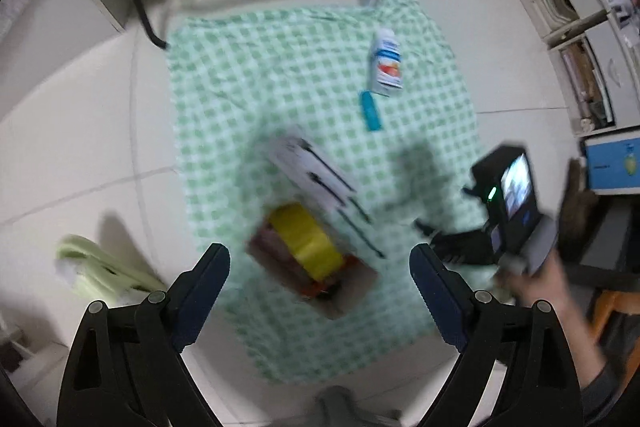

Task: Organize rigid objects
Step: 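Grasp the teal cylinder with the right gripper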

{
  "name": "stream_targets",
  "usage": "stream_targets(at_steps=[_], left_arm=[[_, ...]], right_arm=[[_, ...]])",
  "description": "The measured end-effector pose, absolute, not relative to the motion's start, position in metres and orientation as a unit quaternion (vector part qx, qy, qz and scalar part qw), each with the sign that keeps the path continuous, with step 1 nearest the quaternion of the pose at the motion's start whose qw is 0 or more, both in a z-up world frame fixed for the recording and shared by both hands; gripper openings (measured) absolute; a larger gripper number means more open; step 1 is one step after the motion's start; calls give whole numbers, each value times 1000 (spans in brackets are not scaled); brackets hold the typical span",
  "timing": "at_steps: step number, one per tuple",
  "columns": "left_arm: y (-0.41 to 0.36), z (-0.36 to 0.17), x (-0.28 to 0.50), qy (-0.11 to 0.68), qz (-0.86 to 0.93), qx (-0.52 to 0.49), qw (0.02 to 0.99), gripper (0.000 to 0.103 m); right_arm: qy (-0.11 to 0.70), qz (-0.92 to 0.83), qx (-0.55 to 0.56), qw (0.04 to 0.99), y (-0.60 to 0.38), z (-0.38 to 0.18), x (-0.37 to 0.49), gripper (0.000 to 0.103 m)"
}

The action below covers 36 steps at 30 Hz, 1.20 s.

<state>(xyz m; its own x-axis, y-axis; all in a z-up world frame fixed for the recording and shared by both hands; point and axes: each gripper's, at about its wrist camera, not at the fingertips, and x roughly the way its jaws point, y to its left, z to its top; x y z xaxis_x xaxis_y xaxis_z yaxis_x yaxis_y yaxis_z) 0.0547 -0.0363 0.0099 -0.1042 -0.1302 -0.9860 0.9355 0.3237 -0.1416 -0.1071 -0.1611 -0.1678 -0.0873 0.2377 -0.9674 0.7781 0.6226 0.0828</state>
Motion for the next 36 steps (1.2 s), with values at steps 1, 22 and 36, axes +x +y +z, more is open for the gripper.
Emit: stream_targets(at_steps=[1, 22, 36], left_arm=[[-34, 10, 56, 568, -461, 361, 579, 91], [-31, -11, 93, 603, -370, 358, 609, 91], [-23, -5, 72, 620, -401, 338, 584, 91]], right_arm=[[699, -229, 357, 577, -171, -171, -102, 101], [672, -233, 426, 559, -256, -263, -28, 2], [699, -219, 399, 552, -193, -182, -57, 52]])
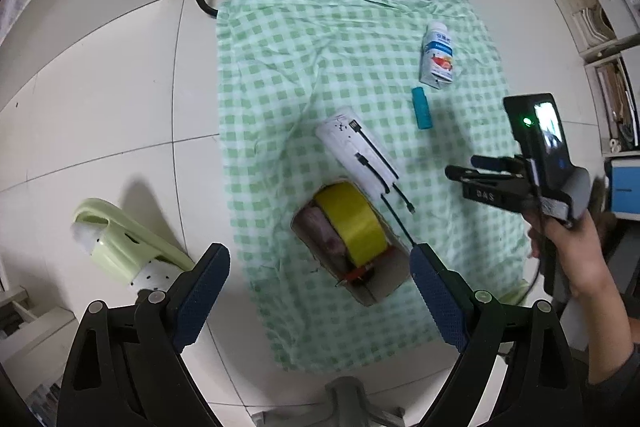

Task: Organize rigid objects
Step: 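Grasp the teal cylinder with the right gripper, then drop the teal cylinder into the cardboard box with the right gripper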

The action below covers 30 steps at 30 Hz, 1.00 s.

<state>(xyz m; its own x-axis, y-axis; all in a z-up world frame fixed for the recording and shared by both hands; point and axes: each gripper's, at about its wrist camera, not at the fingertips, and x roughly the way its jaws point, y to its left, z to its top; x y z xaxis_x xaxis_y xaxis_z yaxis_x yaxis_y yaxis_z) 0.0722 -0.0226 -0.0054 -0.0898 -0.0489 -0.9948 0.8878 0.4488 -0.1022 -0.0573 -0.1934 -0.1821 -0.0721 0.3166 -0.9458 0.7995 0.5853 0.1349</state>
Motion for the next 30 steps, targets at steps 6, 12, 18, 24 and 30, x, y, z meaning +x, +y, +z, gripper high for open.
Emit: stream_targets(at_steps=[6, 12, 18, 24, 30], left_arm=[[-22, -12, 83, 617, -383, 355, 589, 91], [-33, -15, 93, 624, -369, 346, 595, 91], [-37, -22, 96, 639, -364, 337, 588, 91], [-41, -17, 90, 635, -381, 325, 589, 91], [-40, -10, 74, 649, -427, 264, 571, 91]], right_arm=[[710, -243, 391, 533, -212, -217, -62, 52], [686, -274, 403, 540, -253, -259, -47, 52], [690, -274, 427, 516, -272, -292, -34, 25], [687, -203, 409, 565, -232, -245, -32, 25], [619, -139, 450, 628, -180, -148, -21, 25]])
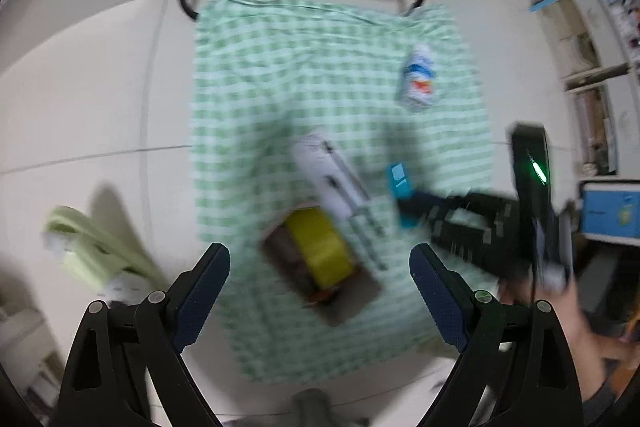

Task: Organize rigid objects
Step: 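Drop the teal cylinder into the cardboard box with the right gripper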

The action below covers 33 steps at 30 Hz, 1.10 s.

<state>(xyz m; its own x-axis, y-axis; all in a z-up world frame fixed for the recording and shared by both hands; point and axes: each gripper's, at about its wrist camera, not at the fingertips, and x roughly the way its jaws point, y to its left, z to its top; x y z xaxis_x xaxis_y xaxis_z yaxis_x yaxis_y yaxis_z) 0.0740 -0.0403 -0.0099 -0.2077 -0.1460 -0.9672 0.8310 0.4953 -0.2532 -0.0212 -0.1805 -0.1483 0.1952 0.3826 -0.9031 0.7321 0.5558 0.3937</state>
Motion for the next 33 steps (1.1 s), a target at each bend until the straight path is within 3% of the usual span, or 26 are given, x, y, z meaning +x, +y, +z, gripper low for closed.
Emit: stream_targets(at_steps=[7, 8, 9, 11, 15, 25, 33], left_arm=[[-31, -26, 59, 678, -471, 240, 511, 89], [-31, -30, 59, 686, -475, 231, 500, 78], [-30, -33, 61, 694, -475, 223, 493, 52], [-25, -39, 65, 712, -468, 212, 478, 21], [-24, -44, 61, 699, -471, 236, 484, 21], [-25, -91, 30, 669, -445, 338, 490, 21], [-29, -118, -4, 671, -415, 397, 468, 21]], right_arm=[[554, -115, 475, 673, -126, -66, -15, 25], [549, -116, 477, 677, -121, -59, -15, 25], [542, -117, 479, 680, -114, -55, -17, 25], [528, -121, 492, 682, -104, -47, -21, 25], [519, -141, 504, 675, -89, -40, -40, 25], [608, -183, 467, 615, -29, -58, -99, 25], [613, -191, 469, 607, -26, -68, -114, 27]])
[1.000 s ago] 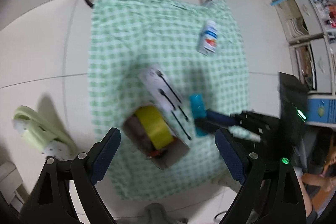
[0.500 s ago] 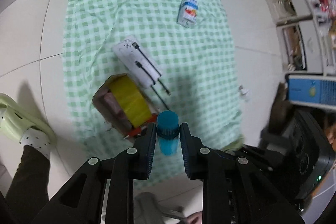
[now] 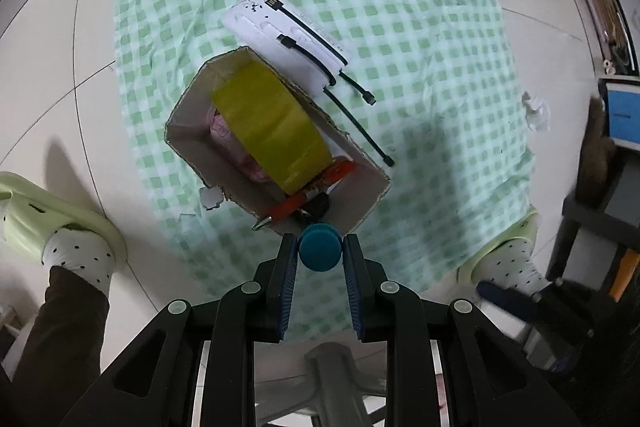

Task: Organize rigid objects
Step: 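Drop the teal cylinder into the cardboard box with the right gripper, then grasp the Ambrosial yogurt drink bottle with the right gripper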

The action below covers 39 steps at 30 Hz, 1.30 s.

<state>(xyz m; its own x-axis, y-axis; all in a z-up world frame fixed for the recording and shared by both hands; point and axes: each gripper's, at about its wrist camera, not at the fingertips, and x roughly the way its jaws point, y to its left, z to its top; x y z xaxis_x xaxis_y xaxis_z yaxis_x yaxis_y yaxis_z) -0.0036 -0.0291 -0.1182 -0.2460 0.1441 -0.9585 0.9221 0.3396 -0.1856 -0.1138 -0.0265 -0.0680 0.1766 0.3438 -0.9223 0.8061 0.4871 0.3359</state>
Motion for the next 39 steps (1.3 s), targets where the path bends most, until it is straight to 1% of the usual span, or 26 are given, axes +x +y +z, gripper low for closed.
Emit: stream_targets(at_steps=[1, 2, 3, 4, 5, 6, 7, 8, 9, 13, 15, 16, 17, 18, 21, 24, 25, 26, 27, 29, 32, 35, 38, 39], left_arm=[[-30, -120, -4, 677, -415, 396, 461, 23], [-31, -121, -3, 682, -415, 394, 455, 36], [-29, -119, 1, 685, -415, 390, 455, 46], [-31, -113, 4, 680, -417, 382, 467, 68], [-29, -109, 11, 670, -422, 379, 478, 84], [-31, -102, 14, 659, -427, 376, 492, 86], [-31, -96, 17, 652, -431, 374, 499, 86], [-34, -89, 20, 644, -434, 374, 506, 86], [-36, -84, 23, 641, -434, 373, 512, 86], [-36, -65, 31, 626, -425, 374, 536, 86], [-38, -58, 32, 620, -423, 373, 545, 86], [-37, -54, 35, 625, -424, 367, 544, 86], [-36, -51, 36, 640, -426, 351, 534, 86], [-36, -49, 39, 656, -429, 334, 523, 86], [-35, -48, 48, 677, -418, 310, 520, 86], [-43, -45, 52, 672, -409, 313, 533, 86], [-47, -45, 52, 669, -405, 317, 537, 86], [-51, -44, 53, 667, -404, 317, 539, 86], [-56, -43, 53, 665, -405, 318, 541, 86], [-65, -39, 51, 663, -414, 316, 538, 86], [-69, -31, 50, 645, -434, 332, 534, 86], [-66, -29, 54, 623, -425, 356, 552, 86], [-59, -37, 60, 636, -405, 354, 553, 86], [-59, -39, 60, 642, -401, 353, 550, 86]], right_arm=[[613, -199, 469, 604, -31, -69, -115, 28], [615, -207, 466, 602, -30, -65, -118, 32], [616, -218, 463, 598, -31, -66, -119, 35], [617, -229, 461, 595, -35, -67, -120, 38], [617, -233, 461, 594, -39, -69, -122, 42], [617, -238, 459, 594, -44, -72, -123, 49], [618, -242, 456, 593, -48, -75, -123, 53], [623, -249, 447, 592, -54, -81, -123, 61], [630, -255, 435, 591, -61, -87, -124, 64], [673, -269, 395, 564, -89, -119, -124, 64], [677, -270, 408, 550, -115, -133, -125, 65], [676, -270, 414, 547, -128, -137, -124, 67], [677, -269, 415, 546, -140, -142, -123, 80], [681, -265, 410, 546, -154, -146, -120, 92], [698, -256, 345, 572, -202, -154, -102, 92], [723, -247, 299, 572, -254, -169, -82, 93], [726, -248, 302, 566, -269, -178, -77, 95], [733, -252, 305, 552, -279, -187, -73, 100], [746, -258, 310, 531, -289, -200, -70, 100], [753, -258, 322, 513, -308, -223, -60, 100], [710, -289, 364, 529, -342, -242, -48, 100], [690, -304, 402, 520, -368, -266, -40, 100], [690, -325, 404, 505, -388, -289, -34, 100], [686, -332, 412, 499, -393, -294, -35, 96]])
